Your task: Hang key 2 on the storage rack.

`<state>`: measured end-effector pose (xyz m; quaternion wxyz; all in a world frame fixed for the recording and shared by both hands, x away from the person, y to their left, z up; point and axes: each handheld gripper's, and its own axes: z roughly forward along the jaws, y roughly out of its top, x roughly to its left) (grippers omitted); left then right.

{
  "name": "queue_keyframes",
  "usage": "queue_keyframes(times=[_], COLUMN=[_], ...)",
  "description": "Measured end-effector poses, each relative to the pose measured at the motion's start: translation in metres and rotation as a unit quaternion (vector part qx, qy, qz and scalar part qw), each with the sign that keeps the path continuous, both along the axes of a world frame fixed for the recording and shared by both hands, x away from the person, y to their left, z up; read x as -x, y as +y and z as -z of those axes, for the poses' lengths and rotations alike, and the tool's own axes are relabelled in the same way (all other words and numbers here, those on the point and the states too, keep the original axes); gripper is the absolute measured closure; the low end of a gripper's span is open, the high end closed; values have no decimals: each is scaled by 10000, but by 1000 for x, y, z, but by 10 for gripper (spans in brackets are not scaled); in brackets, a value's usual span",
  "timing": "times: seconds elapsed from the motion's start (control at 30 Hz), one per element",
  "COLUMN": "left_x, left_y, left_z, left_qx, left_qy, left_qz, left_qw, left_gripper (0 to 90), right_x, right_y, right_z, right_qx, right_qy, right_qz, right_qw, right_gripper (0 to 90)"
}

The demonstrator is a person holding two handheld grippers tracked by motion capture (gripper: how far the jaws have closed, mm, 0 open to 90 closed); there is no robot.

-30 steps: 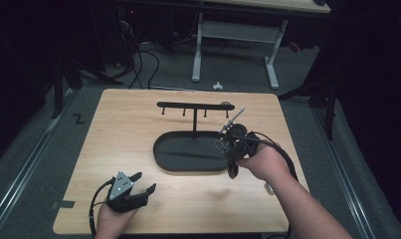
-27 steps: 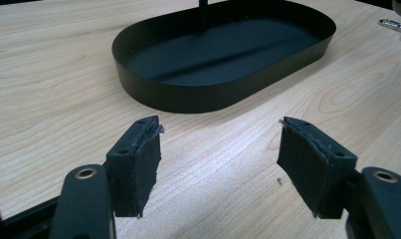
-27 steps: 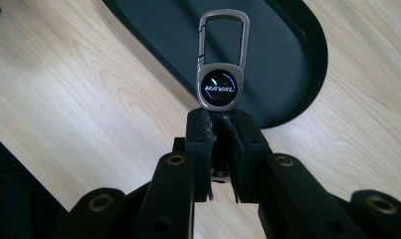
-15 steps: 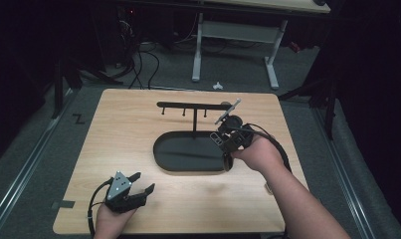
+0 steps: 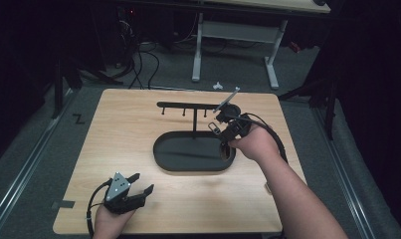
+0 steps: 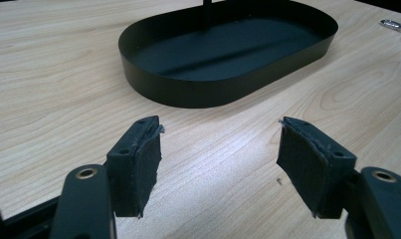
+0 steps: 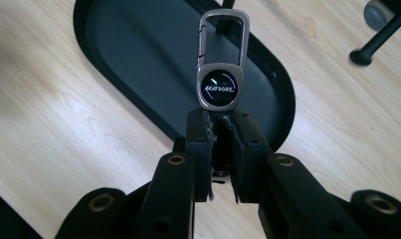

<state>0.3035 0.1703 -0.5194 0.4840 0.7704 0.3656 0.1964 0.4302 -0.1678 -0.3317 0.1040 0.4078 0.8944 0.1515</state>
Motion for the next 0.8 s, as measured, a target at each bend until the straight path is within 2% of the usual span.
queue_keyframes(times=[0.03,0.33,0.53,0.57,0.8], left_x=[0,2,1,1,1], left_y=[0,1,1,0,-3], left_z=[0,0,0,0,1], left_qx=[-32,-23,-53,-47,-171], left_qy=[4,-2,-6,-6,-1], left_qz=[-2,-21,-1,9,104], left_qw=[10000,10000,10000,10000,9998], left_gripper=[338,338,339,339,340], right_x=[-2,-18,-27,-28,-37], right_y=[1,8,12,14,22], right_z=[-1,-6,-4,-2,6], right_qx=[-30,-113,-48,-47,102], right_qy=[-7,-117,-121,-97,-154], right_qz=[70,76,120,204,144], right_qw=[10000,9998,9998,9997,9997], right_gripper=[806,807,806,806,806])
